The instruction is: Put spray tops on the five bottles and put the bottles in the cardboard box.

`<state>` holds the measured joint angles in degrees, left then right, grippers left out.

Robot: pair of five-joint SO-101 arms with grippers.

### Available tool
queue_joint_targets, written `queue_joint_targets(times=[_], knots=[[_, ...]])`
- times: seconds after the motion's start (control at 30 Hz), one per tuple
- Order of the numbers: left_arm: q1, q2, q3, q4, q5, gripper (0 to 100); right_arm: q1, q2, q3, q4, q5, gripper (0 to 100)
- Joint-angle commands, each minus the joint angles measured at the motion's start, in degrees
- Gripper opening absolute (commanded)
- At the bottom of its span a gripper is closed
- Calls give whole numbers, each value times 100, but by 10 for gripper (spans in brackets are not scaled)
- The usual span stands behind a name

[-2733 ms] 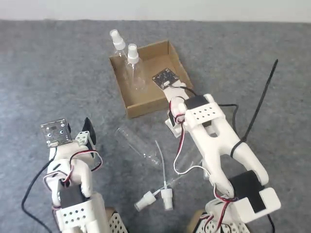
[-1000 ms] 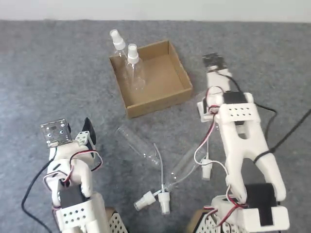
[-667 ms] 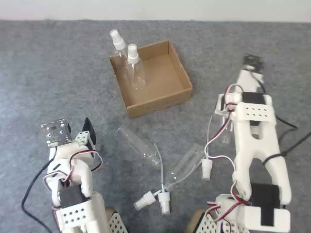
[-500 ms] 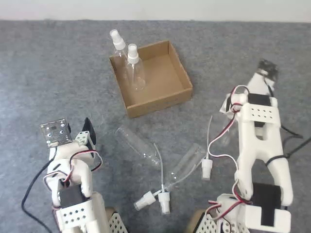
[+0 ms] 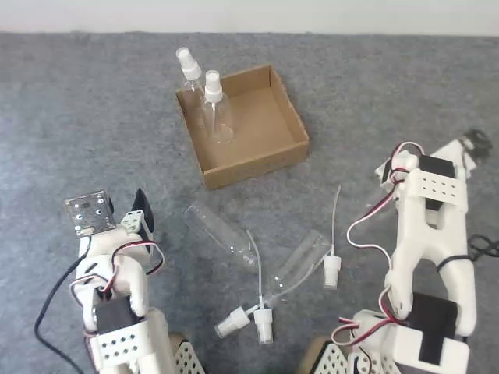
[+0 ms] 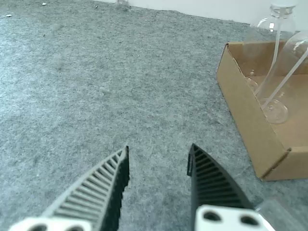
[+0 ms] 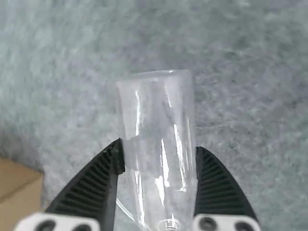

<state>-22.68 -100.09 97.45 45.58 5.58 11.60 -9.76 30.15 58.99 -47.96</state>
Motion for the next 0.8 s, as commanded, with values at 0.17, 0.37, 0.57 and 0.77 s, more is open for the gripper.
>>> queue_joint_targets(times=[0.17, 0.37, 0.57, 0.77], knots=[[-9, -62, -66, -114, 70, 192, 119, -347, 237, 4, -1134, 95], [-18, -62, -66, -105, 70, 192, 145, -347, 396, 4, -1653, 96], [-18, -62, -66, -105, 70, 192, 127, -347, 404, 48, -2092, 128], [-18, -62, -66, -105, 70, 192, 101, -347, 404, 57, -2136, 240]])
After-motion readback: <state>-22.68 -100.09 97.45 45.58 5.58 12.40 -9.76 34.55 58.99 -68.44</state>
